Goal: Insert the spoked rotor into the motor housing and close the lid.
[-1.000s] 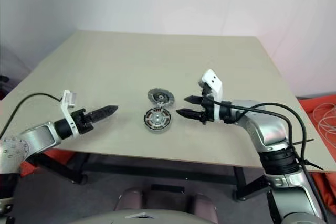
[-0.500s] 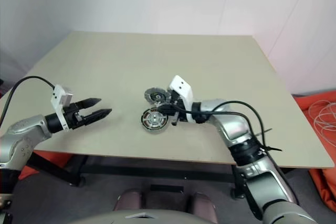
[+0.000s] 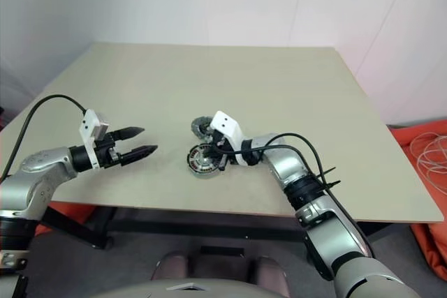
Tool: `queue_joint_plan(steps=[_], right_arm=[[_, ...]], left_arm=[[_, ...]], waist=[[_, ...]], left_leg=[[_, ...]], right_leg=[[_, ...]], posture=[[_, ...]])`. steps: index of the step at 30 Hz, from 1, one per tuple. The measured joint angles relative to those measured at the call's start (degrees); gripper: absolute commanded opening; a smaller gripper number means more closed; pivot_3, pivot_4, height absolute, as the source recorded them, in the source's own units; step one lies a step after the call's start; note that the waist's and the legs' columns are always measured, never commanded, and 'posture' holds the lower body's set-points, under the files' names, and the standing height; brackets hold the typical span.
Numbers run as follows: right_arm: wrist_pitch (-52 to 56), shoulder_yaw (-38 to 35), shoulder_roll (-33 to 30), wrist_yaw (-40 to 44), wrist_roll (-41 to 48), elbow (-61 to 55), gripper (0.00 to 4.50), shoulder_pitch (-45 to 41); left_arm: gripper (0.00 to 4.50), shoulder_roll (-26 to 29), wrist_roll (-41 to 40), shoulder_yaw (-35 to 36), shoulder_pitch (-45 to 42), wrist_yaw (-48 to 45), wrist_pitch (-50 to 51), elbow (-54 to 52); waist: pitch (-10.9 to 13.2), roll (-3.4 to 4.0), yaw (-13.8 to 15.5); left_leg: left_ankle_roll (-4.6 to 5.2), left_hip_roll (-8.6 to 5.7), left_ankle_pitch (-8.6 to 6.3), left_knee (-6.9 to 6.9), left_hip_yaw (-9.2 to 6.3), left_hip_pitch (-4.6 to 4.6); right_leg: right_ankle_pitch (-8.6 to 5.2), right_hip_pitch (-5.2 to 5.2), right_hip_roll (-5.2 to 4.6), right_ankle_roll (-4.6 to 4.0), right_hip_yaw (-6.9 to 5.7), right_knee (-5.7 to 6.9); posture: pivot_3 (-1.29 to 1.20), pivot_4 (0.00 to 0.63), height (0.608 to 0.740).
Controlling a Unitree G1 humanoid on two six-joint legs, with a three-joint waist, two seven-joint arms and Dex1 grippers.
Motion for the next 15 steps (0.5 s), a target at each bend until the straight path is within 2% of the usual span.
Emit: queue_joint_plan(steps=[5,12,15], right_arm=[[2.2,-1.0,-0.5,1.2,0.5,-1.3,0.04,0.0],[13.2,-5.8,-5.4,5.1,6.5,-12.5,0.04,0.8],[15.8,-6.8,-9.3,6.4,8.1,-15.8,0.04,2.8]], left_arm=[[4.5,-0.5,0.9,0.0,0.0,0.0,0.0,0.0],[4.5,-1.9,2.0,0.0,-0.7,-1.5,-2.3,0.9],[4.5,-2.3,2.5,0.0,-1.2,-2.1,-3.4,1.5]], waist=[[0.0,0.01,0.0],[0.0,0.01,0.2],[0.0,0.0,0.3]], left_leg=[[-0.01,0.0,0.01,0.03,0.0,-0.02],[-0.01,0.02,0.01,0.0,0.0,-0.09],[0.02,-0.01,-0.01,0.01,0.0,-0.11]], right_leg=[[0.0,-0.02,0.0,0.0,0.01,0.03],[0.05,-0.12,0.02,-0.13,0.01,0.08],[0.03,-0.1,0.0,-0.1,0.01,0.04]], posture=[[0.0,0.0,0.74],[0.0,0.0,0.74],[0.0,0.0,0.74]])
